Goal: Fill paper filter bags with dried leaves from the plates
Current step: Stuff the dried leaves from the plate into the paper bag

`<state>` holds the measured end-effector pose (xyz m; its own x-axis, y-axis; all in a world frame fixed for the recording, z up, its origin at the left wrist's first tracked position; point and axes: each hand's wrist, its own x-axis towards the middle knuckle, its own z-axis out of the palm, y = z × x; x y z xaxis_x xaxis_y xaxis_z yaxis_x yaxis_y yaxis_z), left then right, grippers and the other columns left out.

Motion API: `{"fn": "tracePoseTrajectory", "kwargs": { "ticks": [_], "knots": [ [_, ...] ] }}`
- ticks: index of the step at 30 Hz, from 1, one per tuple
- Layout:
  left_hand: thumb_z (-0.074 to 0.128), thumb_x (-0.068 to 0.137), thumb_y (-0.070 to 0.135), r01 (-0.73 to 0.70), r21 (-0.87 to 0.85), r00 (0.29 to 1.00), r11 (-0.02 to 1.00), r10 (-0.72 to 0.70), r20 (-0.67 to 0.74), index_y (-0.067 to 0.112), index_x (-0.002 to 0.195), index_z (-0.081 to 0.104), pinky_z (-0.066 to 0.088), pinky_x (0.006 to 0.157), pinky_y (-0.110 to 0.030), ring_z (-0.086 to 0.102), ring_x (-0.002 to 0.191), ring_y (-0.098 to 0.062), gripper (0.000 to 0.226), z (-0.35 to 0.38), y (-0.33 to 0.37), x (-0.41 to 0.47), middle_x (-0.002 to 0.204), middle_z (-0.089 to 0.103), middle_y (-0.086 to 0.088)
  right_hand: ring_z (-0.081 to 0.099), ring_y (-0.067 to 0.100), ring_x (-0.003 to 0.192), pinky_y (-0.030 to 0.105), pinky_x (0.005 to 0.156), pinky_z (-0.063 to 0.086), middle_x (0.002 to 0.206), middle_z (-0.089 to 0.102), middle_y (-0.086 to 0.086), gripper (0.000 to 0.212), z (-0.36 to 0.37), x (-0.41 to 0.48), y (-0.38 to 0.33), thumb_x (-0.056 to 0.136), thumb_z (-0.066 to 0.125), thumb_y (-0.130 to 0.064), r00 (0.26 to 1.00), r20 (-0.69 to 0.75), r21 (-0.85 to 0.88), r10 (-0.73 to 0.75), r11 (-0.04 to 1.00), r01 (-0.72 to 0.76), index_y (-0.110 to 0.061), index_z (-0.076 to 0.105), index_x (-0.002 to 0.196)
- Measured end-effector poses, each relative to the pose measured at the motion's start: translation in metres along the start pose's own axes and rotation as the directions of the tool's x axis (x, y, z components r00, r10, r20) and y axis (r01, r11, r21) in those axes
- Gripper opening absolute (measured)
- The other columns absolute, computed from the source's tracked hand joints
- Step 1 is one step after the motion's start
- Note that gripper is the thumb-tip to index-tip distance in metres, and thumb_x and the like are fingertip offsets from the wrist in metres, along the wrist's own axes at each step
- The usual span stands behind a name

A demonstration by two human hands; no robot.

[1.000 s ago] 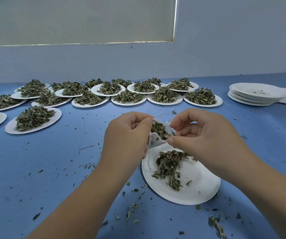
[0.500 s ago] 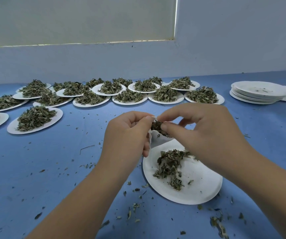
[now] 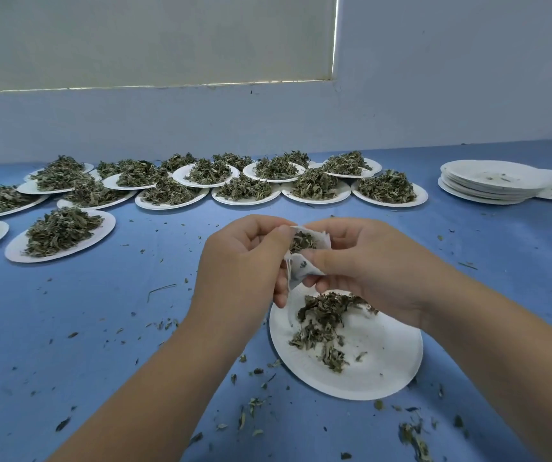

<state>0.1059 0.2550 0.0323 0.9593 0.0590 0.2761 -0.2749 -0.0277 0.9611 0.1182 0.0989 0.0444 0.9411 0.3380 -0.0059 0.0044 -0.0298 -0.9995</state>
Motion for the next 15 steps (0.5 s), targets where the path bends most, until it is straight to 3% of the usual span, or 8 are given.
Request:
{"fn": "tracePoseTrajectory", "kwargs": {
  "ticks": [5, 8, 10, 13, 15],
  "knots": [
    [0.059, 0.094, 0.015, -0.080, 0.111, 0.997, 0.991, 0.080, 0.006, 0.018, 0.082, 0.069, 0.040, 0.038, -0.020, 0.044, 0.032, -0.012, 0.015, 0.001, 0.003, -0.002, 0.039, 0.049, 0.006, 0.061, 0.012, 0.057, 0.019, 0.051, 0.047, 0.070, 0.068, 0.008, 0.012, 0.008, 0.006, -0.004, 0.078, 0.074, -0.004, 0.991, -0.120, -0.190, -0.054, 0.981, 0.031, -0.005, 0.070, 0.090],
    [0.060, 0.092, 0.013, -0.089, 0.133, 0.996, 0.987, 0.085, 0.032, 0.020, 0.078, 0.068, 0.039, 0.036, -0.018, 0.047, 0.032, -0.006, 0.018, 0.002, 0.004, -0.005, 0.039, 0.050, 0.010, 0.052, 0.009, 0.042, 0.019, 0.042, 0.041, 0.051, 0.061, -0.002, 0.004, 0.018, 0.012, -0.006, 0.079, 0.069, -0.010, 0.968, -0.227, -0.441, -0.105, 0.897, -0.007, -0.012, 0.067, 0.077],
    [0.060, 0.092, 0.013, -0.088, 0.147, 0.995, 0.985, 0.082, 0.048, 0.023, 0.073, 0.068, 0.039, 0.036, -0.020, 0.044, 0.031, -0.008, 0.023, 0.003, 0.005, -0.007, 0.039, 0.049, 0.009, 0.050, 0.012, 0.040, 0.018, 0.041, 0.037, 0.047, 0.057, -0.002, 0.011, 0.023, 0.016, -0.005, 0.082, 0.063, -0.012, 0.955, -0.261, -0.560, -0.139, 0.828, -0.033, -0.017, 0.062, 0.072],
    [0.060, 0.092, 0.014, -0.107, 0.153, 0.994, 0.982, 0.101, 0.045, 0.023, 0.075, 0.068, 0.040, 0.036, -0.023, 0.042, 0.031, -0.011, 0.021, -0.001, 0.008, -0.006, 0.039, 0.050, 0.010, 0.058, 0.014, 0.047, 0.025, 0.046, 0.048, 0.061, 0.066, 0.008, 0.010, 0.023, 0.014, -0.001, 0.088, 0.060, -0.015, 0.963, -0.225, -0.539, -0.149, 0.842, 0.004, -0.012, 0.065, 0.080],
    [0.060, 0.093, 0.016, -0.122, 0.151, 0.993, 0.981, 0.121, 0.015, 0.021, 0.079, 0.068, 0.040, 0.037, -0.022, 0.042, 0.031, -0.012, 0.017, -0.005, 0.009, -0.004, 0.040, 0.051, 0.011, 0.068, 0.019, 0.067, 0.027, 0.062, 0.056, 0.082, 0.072, 0.014, 0.007, 0.017, 0.007, -0.001, 0.089, 0.063, -0.013, 0.991, -0.098, -0.362, -0.090, 0.931, 0.048, -0.009, 0.068, 0.091]
  ]
}}
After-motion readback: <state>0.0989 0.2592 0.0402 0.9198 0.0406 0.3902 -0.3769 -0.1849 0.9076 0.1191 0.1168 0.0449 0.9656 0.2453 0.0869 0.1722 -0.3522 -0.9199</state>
